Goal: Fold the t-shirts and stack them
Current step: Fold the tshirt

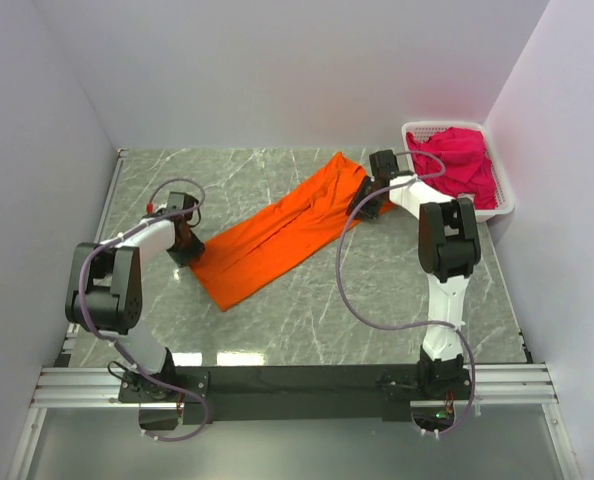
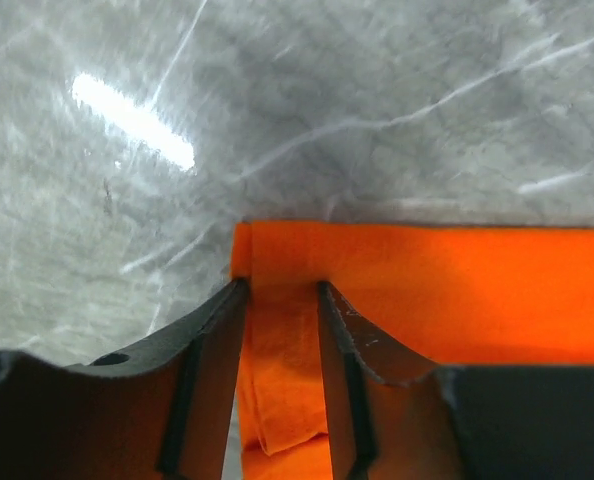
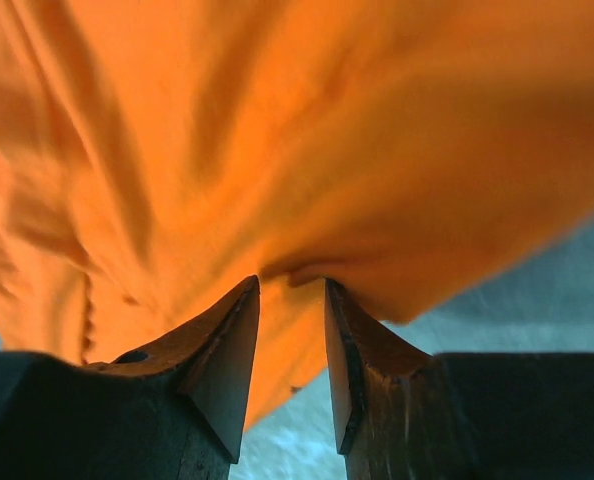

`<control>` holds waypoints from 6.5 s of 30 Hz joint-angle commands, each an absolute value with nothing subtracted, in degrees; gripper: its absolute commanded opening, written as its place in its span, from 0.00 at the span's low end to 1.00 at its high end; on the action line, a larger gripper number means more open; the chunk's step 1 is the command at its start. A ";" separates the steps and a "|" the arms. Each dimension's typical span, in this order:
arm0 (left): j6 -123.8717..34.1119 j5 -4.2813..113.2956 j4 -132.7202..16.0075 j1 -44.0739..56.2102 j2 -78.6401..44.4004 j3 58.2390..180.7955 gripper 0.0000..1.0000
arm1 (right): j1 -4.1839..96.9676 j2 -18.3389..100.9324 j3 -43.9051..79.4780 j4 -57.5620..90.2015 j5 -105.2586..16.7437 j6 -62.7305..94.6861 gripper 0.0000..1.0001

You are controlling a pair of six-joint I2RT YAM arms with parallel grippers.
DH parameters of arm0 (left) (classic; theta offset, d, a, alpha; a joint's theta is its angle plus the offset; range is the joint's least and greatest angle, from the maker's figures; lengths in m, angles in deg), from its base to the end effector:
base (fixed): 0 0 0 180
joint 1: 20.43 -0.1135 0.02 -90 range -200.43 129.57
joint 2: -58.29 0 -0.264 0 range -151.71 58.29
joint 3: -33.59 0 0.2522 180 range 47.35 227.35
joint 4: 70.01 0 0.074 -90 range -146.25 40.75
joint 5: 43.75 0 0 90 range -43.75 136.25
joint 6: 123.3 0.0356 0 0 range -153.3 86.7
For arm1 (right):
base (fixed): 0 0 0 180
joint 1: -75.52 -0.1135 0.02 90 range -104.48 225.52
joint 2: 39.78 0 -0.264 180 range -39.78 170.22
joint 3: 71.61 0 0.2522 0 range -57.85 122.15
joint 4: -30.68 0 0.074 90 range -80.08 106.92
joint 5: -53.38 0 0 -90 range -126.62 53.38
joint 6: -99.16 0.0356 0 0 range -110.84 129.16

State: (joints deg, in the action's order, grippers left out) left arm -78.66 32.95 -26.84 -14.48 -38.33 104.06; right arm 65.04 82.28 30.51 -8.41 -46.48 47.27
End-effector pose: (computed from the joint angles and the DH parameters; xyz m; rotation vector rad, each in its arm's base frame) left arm 0.3143 -0.0245 0.1629 -0.9705 2.5383 0.0709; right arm 0.4447 0.0885 0.1577 0.5760 2.6099 0.5146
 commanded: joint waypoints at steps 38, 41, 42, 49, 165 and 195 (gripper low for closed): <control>-100.62 32.62 -15.38 11.91 -1.21 87.16 0.80 | 39.05 59.26 10.36 -14.19 -39.69 41.59 0.37; -100.27 33.06 -15.47 12.00 -1.30 86.81 0.80 | 34.75 60.06 9.48 -16.74 -39.08 41.16 0.37; -100.19 33.15 -15.56 12.00 -1.30 86.55 0.80 | 33.87 60.23 8.95 -17.09 -38.82 41.16 0.37; -99.83 33.24 -15.82 11.91 -1.83 84.53 0.78 | 25.69 60.84 10.17 -19.73 -35.57 40.37 0.37; -86.83 33.15 -17.83 9.90 -37.42 126.01 0.07 | 20.50 48.46 9.65 -17.63 -15.44 4.86 0.00; -83.66 37.63 -32.87 9.19 -46.65 125.22 0.04 | 26.30 58.39 9.30 -8.84 -7.70 0.37 0.00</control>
State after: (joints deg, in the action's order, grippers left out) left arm -84.78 37.43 -29.58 9.48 -46.35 125.61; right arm 25.67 57.67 8.78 -10.85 -9.79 0.96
